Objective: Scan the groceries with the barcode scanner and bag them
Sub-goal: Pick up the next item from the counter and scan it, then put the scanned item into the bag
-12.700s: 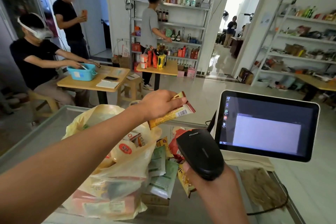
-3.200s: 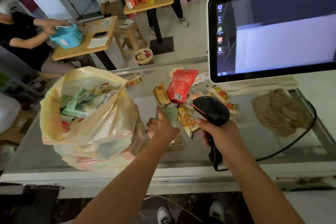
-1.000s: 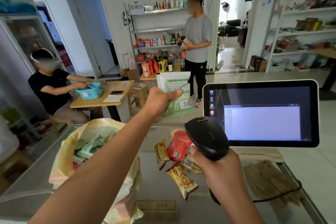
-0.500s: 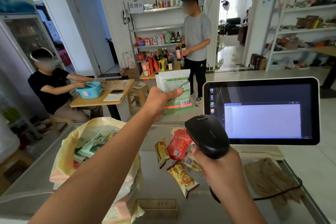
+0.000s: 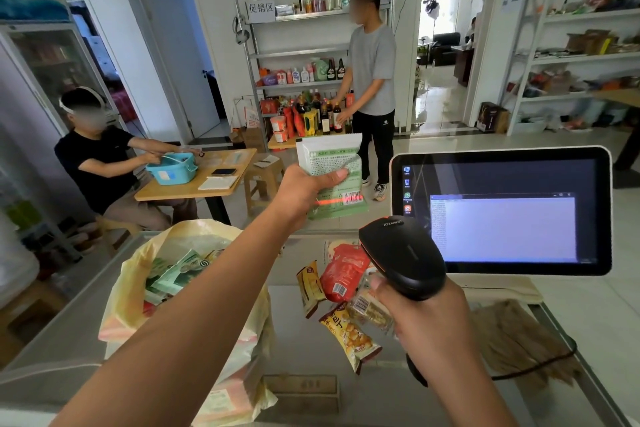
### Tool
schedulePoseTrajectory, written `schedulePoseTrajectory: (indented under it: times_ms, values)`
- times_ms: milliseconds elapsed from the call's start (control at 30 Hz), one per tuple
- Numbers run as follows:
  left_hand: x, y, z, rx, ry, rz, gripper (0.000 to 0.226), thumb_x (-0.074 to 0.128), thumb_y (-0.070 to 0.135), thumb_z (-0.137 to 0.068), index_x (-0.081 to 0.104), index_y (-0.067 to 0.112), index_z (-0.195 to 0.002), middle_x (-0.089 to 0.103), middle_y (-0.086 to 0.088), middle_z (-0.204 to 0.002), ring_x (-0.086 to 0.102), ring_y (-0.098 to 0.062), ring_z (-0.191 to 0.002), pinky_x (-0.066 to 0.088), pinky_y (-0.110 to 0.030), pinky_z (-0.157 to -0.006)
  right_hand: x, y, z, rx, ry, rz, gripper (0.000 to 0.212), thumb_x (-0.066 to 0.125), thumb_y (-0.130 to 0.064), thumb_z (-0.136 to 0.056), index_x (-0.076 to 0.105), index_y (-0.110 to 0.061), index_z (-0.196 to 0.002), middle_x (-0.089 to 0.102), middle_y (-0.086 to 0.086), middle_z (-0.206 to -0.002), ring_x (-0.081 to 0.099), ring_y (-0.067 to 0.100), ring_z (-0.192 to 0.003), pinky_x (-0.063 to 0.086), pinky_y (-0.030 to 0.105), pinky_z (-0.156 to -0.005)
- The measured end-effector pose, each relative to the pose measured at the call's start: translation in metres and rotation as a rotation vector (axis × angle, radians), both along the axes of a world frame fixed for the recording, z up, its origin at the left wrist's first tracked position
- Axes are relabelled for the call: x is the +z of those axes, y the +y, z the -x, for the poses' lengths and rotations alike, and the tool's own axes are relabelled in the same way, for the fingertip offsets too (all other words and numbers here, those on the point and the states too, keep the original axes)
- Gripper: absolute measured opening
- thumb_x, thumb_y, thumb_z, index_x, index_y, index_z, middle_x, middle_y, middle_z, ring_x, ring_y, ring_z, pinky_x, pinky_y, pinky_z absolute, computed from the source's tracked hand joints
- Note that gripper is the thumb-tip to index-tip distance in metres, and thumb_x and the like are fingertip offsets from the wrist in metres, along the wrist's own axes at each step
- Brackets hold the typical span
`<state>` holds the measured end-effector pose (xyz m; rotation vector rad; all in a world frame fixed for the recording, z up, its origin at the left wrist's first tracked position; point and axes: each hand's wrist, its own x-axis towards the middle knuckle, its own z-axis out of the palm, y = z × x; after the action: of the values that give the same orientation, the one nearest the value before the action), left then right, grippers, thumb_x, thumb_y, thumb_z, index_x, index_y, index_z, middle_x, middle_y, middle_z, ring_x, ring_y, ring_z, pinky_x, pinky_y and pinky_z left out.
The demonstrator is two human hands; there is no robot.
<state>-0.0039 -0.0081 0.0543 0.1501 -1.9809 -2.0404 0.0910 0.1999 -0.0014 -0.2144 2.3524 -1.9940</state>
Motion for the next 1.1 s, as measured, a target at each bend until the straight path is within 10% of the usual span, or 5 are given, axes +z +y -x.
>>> schedulePoseTrajectory:
  times_ms: [567, 800, 867, 1000, 1100]
  values:
    - [-0.020, -0.099, -0.100, 0.320, -0.066, 0.024, 0.028, 0.073, 0.003, -0.084, 0.069, 0.012, -0.109, 0.076, -0.007, -0.106, 0.073, -0.022, -0.097, 0.060, -0.037, -0.082, -0.038, -0.106, -0.023, 0.262, -0.088, 0.232, 0.019, 0.081, -0.029, -0.076, 0.066, -0.018, -0.082, 0.054, -0.011, -0.049, 0.052, 0.014, -0.051, 0.039, 0.029, -0.055]
    - [-0.046, -0.167, -0.165, 0.511, -0.135, 0.245, 0.017, 0.070, 0.010, -0.090, 0.068, 0.020, -0.103, 0.074, 0.007, -0.095, 0.073, -0.006, -0.086, 0.058, -0.027, -0.079, -0.054, -0.162, -0.016, 0.204, -0.051, 0.220, 0.032, 0.077, -0.040, -0.078, 0.065, -0.019, -0.098, 0.066, -0.003, -0.075, 0.065, 0.018, -0.072, 0.052, 0.036, -0.063]
    - [-0.057, -0.180, -0.167, 0.523, -0.128, 0.583, 0.018, 0.064, 0.013, -0.095, 0.065, 0.028, -0.105, 0.070, 0.013, -0.098, 0.068, -0.001, -0.088, 0.052, -0.024, -0.082, -0.053, -0.173, -0.006, 0.150, -0.034, 0.176, 0.031, 0.075, -0.043, -0.079, 0.064, -0.025, -0.102, 0.068, -0.004, -0.082, 0.067, 0.015, -0.079, 0.058, 0.042, -0.069]
    - [-0.098, -0.201, -0.152, 0.028, -0.266, 1.189, 0.057, 0.051, 0.034, -0.102, 0.028, 0.034, -0.154, 0.030, -0.001, -0.161, 0.027, -0.021, -0.147, 0.022, -0.038, -0.120, -0.049, -0.197, 0.009, 0.107, -0.002, 0.021, 0.042, 0.070, -0.056, -0.074, 0.064, -0.026, -0.103, 0.069, -0.004, -0.084, 0.069, 0.019, -0.079, 0.059, 0.046, -0.070]
    - [-0.116, -0.211, -0.142, -0.361, -0.456, 1.337, 0.060, 0.041, 0.056, -0.099, 0.020, 0.045, -0.154, 0.011, 0.008, -0.166, 0.005, -0.016, -0.153, 0.004, -0.049, -0.124, -0.051, -0.208, 0.014, 0.087, -0.023, -0.071, 0.032, 0.075, -0.033, -0.077, 0.062, -0.026, -0.105, 0.068, 0.000, -0.084, 0.068, 0.023, -0.079, 0.056, 0.039, -0.068]
